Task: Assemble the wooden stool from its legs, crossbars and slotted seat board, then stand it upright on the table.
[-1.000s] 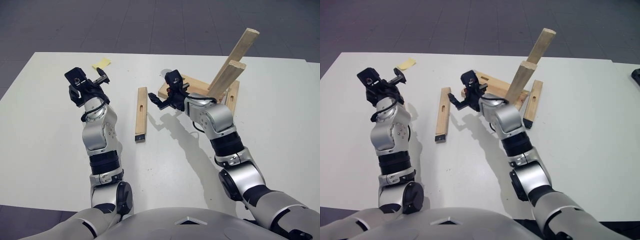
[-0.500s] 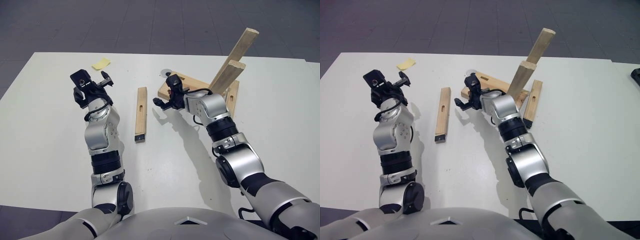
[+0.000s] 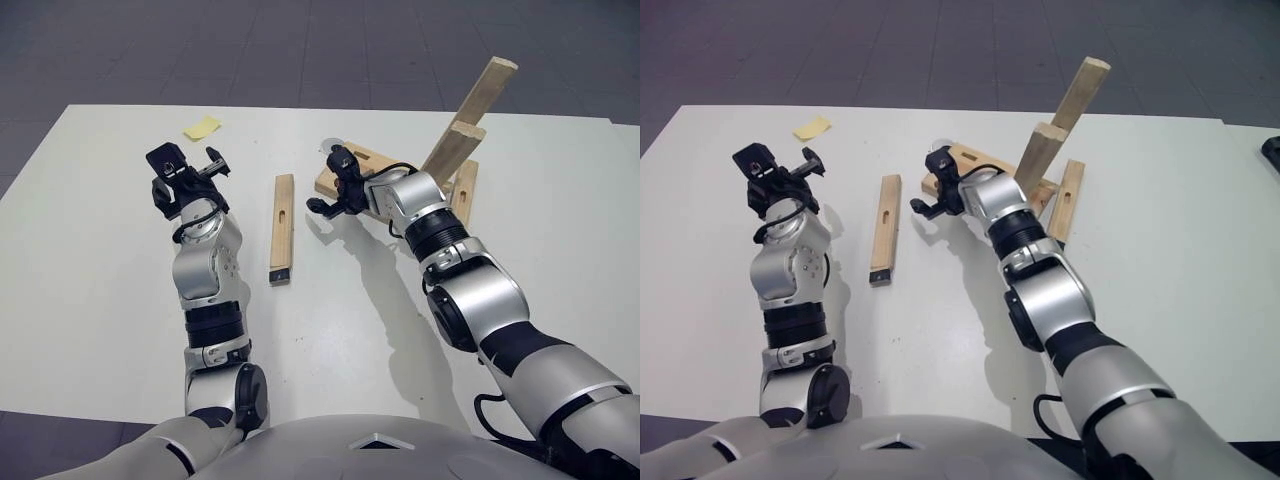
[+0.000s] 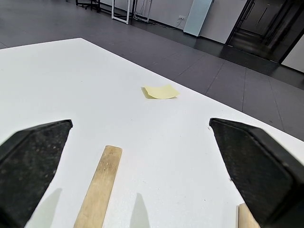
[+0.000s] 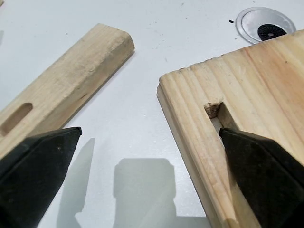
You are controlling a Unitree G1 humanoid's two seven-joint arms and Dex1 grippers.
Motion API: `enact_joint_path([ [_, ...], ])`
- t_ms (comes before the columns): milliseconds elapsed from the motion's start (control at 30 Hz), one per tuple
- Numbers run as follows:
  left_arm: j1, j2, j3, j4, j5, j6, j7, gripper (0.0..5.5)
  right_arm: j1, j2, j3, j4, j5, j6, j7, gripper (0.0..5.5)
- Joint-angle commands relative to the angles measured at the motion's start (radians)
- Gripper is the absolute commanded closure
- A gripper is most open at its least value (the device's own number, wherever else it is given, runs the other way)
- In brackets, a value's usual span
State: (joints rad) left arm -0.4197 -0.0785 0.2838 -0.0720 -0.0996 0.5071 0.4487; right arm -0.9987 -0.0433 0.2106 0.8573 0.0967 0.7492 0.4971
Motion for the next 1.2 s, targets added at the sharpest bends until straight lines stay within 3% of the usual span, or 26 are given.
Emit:
enact_joint_path([
  [33, 0.004, -0.004, -0.004, 0.009, 0.01, 0.013, 0.004, 0.11, 0.019, -0.017, 0.041, -0.044, 0.011, 0.085, 0.147, 0.1],
  [267, 0.008, -0.004, -0.004, 0.005, 0.012, 0.018, 0.003, 0.11, 0.14, -0.227, 0.252, -0.489, 0.027, 0.216, 0.464, 0.1],
  [533, 0.013, -0.004, -0.01, -0.006, 0.016, 0.023, -0.001, 0.11, 0.229, -0.582, 0.495, -0.972, 0.009, 0.098, 0.811, 0.1],
  [600, 0.021, -0.005, -0.013, -0.017, 0.019, 0.028, -0.001, 0.11, 0.249, -0.652, 0.52, -1.041, -0.028, 0.037, 0.836, 0.1],
  [667, 0.031, -0.005, -0.017, -0.03, 0.022, 0.032, -0.003, 0.11, 0.274, -0.685, 0.462, -1.095, -0.036, 0.001, 0.8, 0.1],
  [767, 0.044, -0.009, -0.017, -0.042, 0.027, 0.032, -0.005, 0.11, 0.314, -0.631, 0.305, -1.115, -0.037, 0.069, 0.621, 0.1],
  [967, 0.049, -0.025, -0.016, -0.037, 0.029, 0.027, 0.003, 0.11, 0.403, -0.305, 0.027, -1.005, 0.091, 0.385, 0.324, 0.1],
  [1067, 0.046, -0.026, -0.016, -0.03, 0.029, 0.025, 0.003, 0.11, 0.427, -0.189, -0.012, -0.961, 0.124, 0.444, 0.231, 0.1],
  [1200, 0.044, -0.026, -0.016, -0.021, 0.03, 0.021, 0.001, 0.11, 0.425, -0.158, -0.01, -0.905, 0.13, 0.417, 0.169, 0.1],
])
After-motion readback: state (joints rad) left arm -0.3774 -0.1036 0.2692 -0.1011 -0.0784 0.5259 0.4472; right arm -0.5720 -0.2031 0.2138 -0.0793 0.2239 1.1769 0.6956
